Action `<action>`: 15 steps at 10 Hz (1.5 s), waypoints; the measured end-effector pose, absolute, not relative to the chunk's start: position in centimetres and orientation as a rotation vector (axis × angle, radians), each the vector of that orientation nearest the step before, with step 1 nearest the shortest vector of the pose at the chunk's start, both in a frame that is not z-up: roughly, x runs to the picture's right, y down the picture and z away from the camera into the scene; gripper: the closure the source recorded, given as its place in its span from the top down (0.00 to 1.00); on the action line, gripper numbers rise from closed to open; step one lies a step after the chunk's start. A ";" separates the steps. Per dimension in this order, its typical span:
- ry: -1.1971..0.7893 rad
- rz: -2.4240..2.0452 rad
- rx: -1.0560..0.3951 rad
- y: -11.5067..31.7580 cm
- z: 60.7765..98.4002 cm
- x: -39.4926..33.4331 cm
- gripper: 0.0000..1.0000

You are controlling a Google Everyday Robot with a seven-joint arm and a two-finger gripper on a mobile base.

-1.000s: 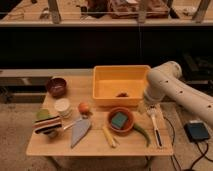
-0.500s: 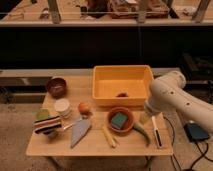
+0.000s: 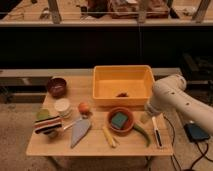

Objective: Place pepper in tray

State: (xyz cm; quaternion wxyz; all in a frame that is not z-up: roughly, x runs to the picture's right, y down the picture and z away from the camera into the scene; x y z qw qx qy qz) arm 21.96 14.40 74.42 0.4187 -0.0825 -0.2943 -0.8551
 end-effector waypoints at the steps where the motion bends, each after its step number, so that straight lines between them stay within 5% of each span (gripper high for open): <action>1: -0.705 -2.165 -0.206 14.0 74.3 21.4 0.73; 3: -0.630 -2.221 -0.229 13.0 74.0 19.2 0.80; 10: -0.587 -2.238 -0.271 13.0 74.3 18.4 0.80; 15: -0.773 -2.156 -0.225 17.8 76.6 20.4 0.80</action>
